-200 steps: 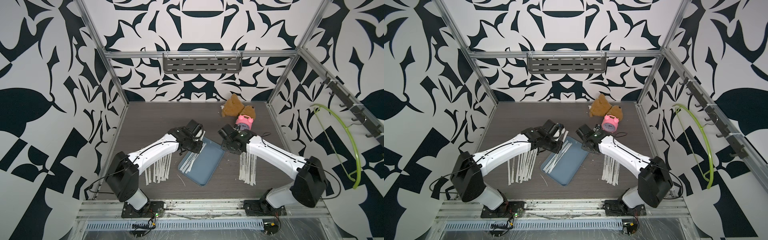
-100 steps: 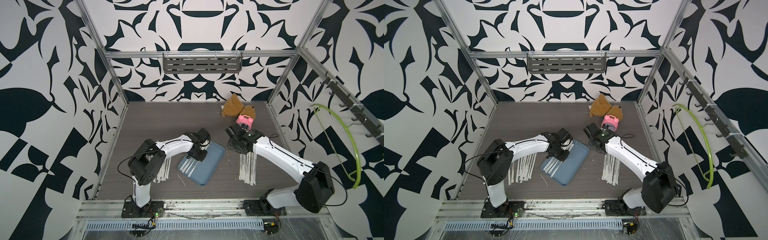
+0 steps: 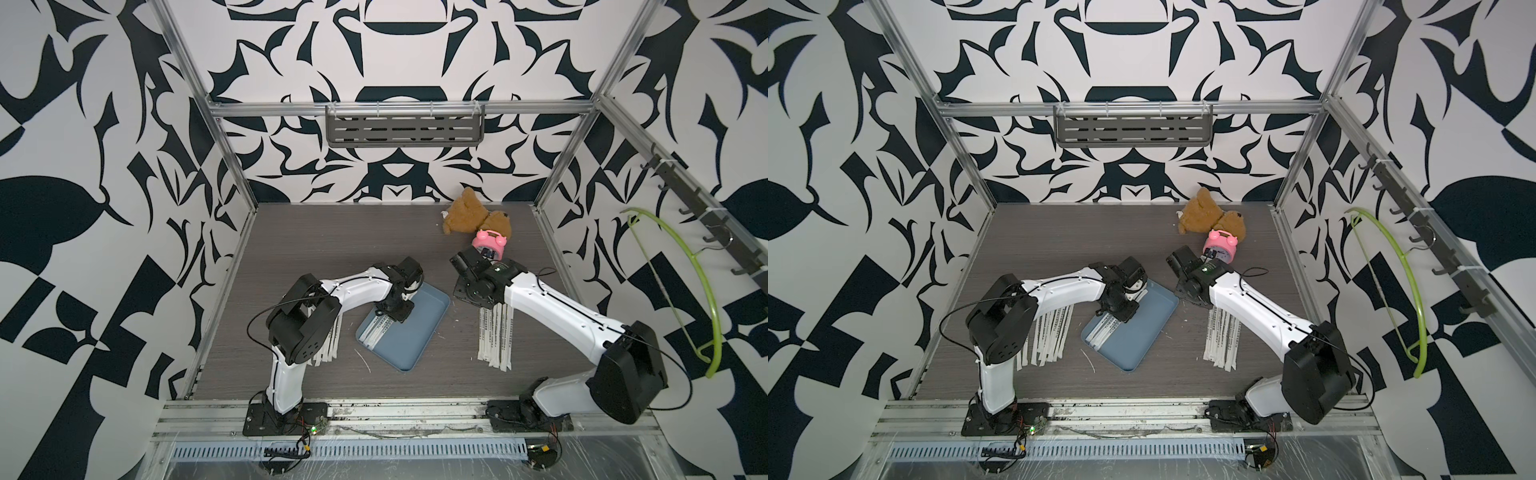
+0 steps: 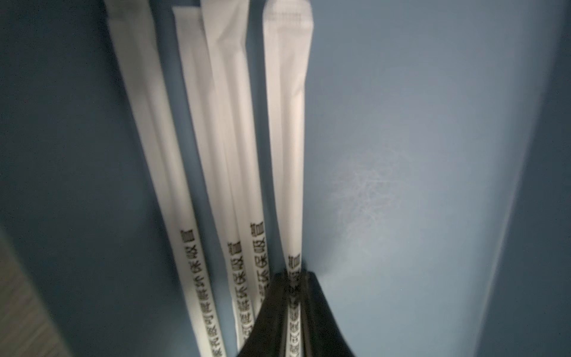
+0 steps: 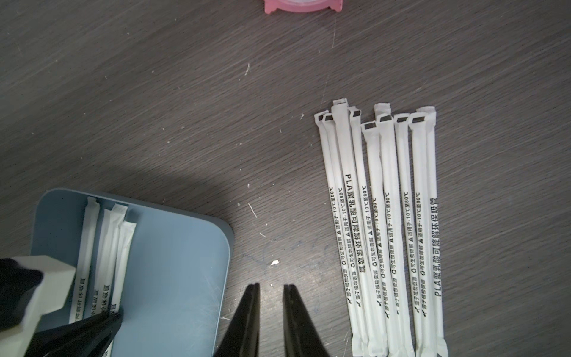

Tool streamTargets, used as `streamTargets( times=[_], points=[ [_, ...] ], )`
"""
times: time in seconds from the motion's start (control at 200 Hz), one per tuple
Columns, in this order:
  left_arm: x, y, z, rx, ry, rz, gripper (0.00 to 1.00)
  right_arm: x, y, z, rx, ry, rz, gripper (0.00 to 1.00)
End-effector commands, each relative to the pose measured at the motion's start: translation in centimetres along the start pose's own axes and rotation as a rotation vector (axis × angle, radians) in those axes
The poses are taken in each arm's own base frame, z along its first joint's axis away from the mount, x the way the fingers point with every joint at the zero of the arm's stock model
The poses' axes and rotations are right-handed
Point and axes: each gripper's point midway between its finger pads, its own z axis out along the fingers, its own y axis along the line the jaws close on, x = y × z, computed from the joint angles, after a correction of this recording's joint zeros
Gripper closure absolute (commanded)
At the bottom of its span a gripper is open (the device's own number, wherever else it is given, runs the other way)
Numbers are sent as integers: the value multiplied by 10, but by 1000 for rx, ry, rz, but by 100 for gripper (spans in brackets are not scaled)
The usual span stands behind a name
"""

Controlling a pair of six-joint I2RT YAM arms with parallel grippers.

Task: Put the straws into the storage box
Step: Place the straw in the storage box.

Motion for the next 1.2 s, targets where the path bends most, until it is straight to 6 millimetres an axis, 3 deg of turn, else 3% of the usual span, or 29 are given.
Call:
streamTargets(
  times=[0.0,0.28,0.505,0.6,0.725,0.795,0.89,1.195],
  points=[
    [6,3,1,-20,41,5,81,-1,-2,-3,-4,-11,-5,80],
    [-10,-4,-23,9,-26,-19,81,1,-12,-5,11,-3,-27,80],
    [-32,-14,-88,92,-213,-79,75,24,-72,5,86,113,-32,84],
    [-33,2,-113,84,-300,-147,64,38,-91,8,120,169,-77,84],
    [-23,50,-135,22,-422,-290,44,60,-94,15,96,270,-139,84],
    [-12,78,-139,17,-474,-400,36,65,-91,22,91,312,-168,82],
    [3,99,-137,48,-494,-509,34,62,-83,32,88,324,-189,79],
    [24,95,-110,91,-432,-569,33,47,-57,66,85,326,-224,80]
  ],
)
